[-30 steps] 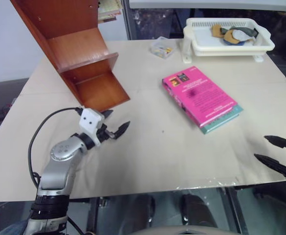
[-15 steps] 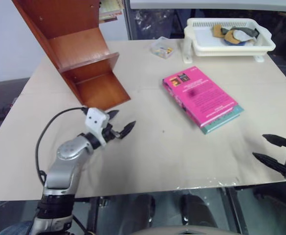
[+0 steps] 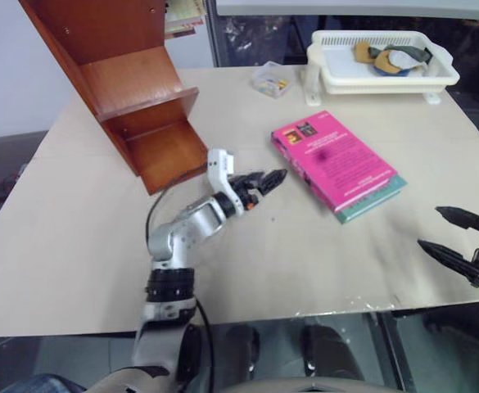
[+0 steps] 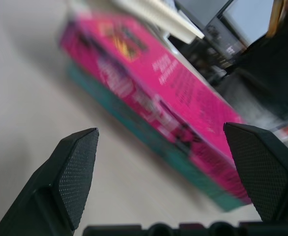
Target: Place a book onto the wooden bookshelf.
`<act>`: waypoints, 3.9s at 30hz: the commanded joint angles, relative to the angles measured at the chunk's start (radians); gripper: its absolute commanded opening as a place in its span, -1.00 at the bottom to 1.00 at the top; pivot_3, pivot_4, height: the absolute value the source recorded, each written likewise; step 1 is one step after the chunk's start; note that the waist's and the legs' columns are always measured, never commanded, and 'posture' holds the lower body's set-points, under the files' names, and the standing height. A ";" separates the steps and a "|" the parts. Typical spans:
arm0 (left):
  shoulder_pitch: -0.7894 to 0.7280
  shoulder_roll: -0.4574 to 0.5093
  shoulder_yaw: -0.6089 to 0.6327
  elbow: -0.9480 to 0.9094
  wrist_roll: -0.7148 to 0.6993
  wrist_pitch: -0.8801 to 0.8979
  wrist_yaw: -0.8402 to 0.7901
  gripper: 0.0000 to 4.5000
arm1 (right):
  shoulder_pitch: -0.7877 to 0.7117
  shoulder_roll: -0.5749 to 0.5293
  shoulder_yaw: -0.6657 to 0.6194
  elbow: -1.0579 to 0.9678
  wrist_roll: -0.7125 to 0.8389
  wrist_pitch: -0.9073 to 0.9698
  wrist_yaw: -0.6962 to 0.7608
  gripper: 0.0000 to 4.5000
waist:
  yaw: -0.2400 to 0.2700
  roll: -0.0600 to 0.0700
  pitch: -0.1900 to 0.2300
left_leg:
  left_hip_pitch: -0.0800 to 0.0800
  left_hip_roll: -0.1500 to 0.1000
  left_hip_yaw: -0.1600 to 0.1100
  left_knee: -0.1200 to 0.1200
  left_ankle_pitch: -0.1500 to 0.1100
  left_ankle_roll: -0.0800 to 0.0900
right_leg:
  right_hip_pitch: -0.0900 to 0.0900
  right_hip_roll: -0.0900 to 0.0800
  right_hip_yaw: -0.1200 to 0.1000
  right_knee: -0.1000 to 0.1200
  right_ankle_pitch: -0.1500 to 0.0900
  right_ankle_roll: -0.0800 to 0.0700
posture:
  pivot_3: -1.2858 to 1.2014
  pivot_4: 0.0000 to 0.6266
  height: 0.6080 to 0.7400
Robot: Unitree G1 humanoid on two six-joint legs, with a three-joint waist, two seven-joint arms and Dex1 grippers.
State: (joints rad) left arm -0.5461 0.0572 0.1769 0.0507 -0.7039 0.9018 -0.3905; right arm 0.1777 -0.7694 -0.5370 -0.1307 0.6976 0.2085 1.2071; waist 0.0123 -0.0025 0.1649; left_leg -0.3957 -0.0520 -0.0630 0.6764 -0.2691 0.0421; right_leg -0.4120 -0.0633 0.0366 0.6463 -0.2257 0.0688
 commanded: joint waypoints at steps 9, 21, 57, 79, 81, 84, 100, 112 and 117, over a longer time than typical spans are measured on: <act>-0.227 -0.155 0.251 0.349 -0.227 0.103 0.172 0.98 | 0.019 0.009 -0.037 -0.068 0.001 -0.030 -0.025 1.00 | 0.006 -0.001 0.001 | 0.000 -0.001 0.000 0.003 0.000 -0.001 | 0.001 0.000 0.000 0.001 0.000 0.000 | 0.03 -0.52 1.00; -0.433 -0.194 0.264 0.754 -0.155 -0.056 0.117 0.98 | 0.082 0.013 -0.088 -0.109 0.016 -0.038 -0.038 1.00 | 0.002 -0.002 0.001 | -0.001 -0.001 0.001 0.003 0.001 -0.001 | 0.000 0.001 0.000 0.002 0.000 0.000 | 0.03 -0.52 1.00; -0.289 -0.087 -0.134 0.081 0.206 -0.409 -0.050 -0.85 | 0.022 -0.009 -0.048 -0.075 -0.008 -0.028 -0.034 1.00 | 0.008 -0.003 0.002 | -0.001 -0.002 0.002 0.003 0.001 -0.002 | 0.000 -0.001 0.002 0.001 0.001 0.001 | 0.03 -0.52 1.00; -0.588 0.470 -0.522 0.027 1.074 -0.713 -0.234 -0.85 | -0.185 -0.015 0.100 0.066 -0.045 -0.034 0.014 1.00 | 0.003 -0.003 0.003 | -0.002 -0.001 0.002 0.001 0.000 0.000 | -0.001 0.001 0.002 -0.002 0.001 0.002 | 0.03 -0.52 1.00; -0.603 0.466 -0.519 0.048 1.091 -0.691 -0.241 -0.85 | -0.202 -0.013 0.111 0.078 -0.049 -0.035 0.017 1.00 | 0.002 -0.003 0.003 | -0.002 -0.001 0.001 0.001 0.000 0.000 | -0.001 0.001 0.001 -0.002 0.000 0.002 | 0.03 -0.52 1.00; -0.629 0.459 -0.502 0.066 1.071 -0.667 -0.276 -0.85 | -0.217 -0.007 0.124 0.089 -0.054 -0.040 0.020 1.00 | 0.001 -0.003 0.003 | -0.002 -0.001 0.002 0.002 0.000 0.000 | -0.001 0.001 0.001 -0.002 0.001 0.002 | 0.03 -0.52 1.00; -0.737 0.516 -0.437 0.065 1.006 -0.535 -0.414 -0.85 | -0.229 0.008 0.143 0.096 -0.067 -0.051 0.013 1.00 | -0.001 -0.003 0.003 | -0.002 -0.001 0.002 0.002 0.000 0.000 | -0.001 0.002 0.001 -0.001 0.000 0.002 | 0.03 -0.52 1.00; -0.761 0.572 -0.495 0.003 1.124 -0.392 -0.468 -0.85 | -0.254 0.019 0.171 0.117 -0.077 -0.059 0.016 1.00 | -0.001 -0.003 0.003 | -0.002 -0.001 0.002 0.002 0.000 0.000 | -0.001 0.002 0.001 -0.001 0.000 0.002 | 0.03 -0.52 1.00; -0.768 0.573 -0.506 -0.037 1.155 -0.301 -0.509 -0.85 | -0.261 0.025 0.177 0.118 -0.081 -0.060 0.015 1.00 | -0.001 -0.003 0.003 | -0.002 0.000 0.002 0.002 0.000 0.000 | -0.001 0.002 0.001 -0.001 0.000 0.002 | 0.03 -0.52 1.00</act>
State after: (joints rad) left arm -1.2658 0.6171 -0.3370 0.0630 0.4292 0.5790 -0.8938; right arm -0.0699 -0.7444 -0.3510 0.0000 0.6085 0.1676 1.2168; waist 0.0109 -0.0054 0.1681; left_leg -0.3981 -0.0524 -0.0609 0.6788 -0.2689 0.0421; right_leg -0.4133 -0.0609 0.0380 0.6458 -0.2253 0.0704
